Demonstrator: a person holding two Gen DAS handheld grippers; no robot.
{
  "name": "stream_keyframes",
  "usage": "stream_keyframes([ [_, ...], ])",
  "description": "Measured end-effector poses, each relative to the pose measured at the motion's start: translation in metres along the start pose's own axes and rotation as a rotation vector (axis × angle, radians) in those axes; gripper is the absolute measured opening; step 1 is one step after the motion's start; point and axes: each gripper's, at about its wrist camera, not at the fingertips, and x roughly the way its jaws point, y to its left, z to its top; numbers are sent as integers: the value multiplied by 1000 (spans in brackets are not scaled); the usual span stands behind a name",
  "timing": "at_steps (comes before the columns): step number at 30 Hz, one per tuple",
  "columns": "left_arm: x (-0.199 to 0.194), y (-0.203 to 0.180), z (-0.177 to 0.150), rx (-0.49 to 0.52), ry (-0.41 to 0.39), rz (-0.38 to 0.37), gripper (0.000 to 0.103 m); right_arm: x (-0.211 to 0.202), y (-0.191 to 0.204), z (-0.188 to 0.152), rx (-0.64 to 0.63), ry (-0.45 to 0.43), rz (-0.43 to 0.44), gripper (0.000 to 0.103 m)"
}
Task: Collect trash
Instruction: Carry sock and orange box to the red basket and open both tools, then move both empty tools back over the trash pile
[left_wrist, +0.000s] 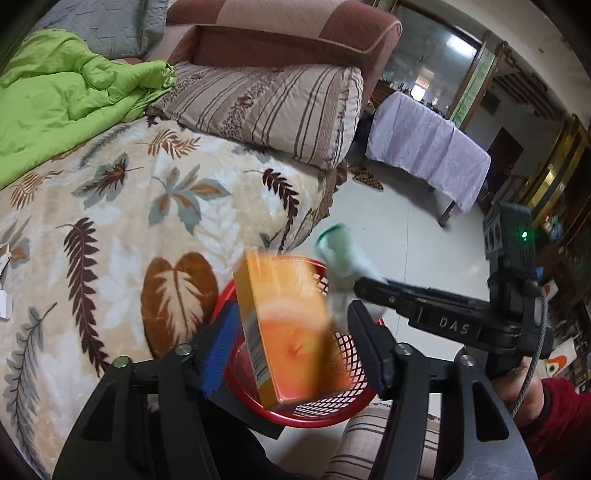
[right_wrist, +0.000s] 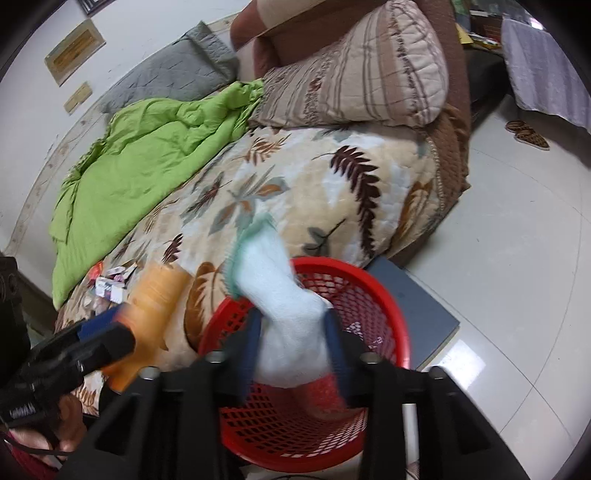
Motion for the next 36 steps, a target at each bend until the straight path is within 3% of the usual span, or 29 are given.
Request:
stream_keyframes([
  [4, -6, 4, -1, 2, -19, 28, 67, -6, 4, 6, -15, -28, -16, 46],
  [8, -26, 28, 1, -53, -58, 56, 68, -3, 24, 14, -47, -43, 21, 46],
  [15, -83, 99, -16, -190, -151, 210, 70, 22, 94, 21, -174, -26, 131, 51],
  [21, -140, 165, -40, -307, -222, 410, 72, 52, 174, 19, -323, 11, 237, 55],
  [27, -191, 247, -75, -497, -268, 633, 74, 92, 251, 12, -465, 74, 315, 62],
  [34, -218, 335, -113, -684, -241, 865, 75, 154, 338, -5, -681, 149, 336, 65],
  [36, -217, 357, -119, -719, -227, 879, 75, 168, 356, -9, -725, 162, 336, 66],
])
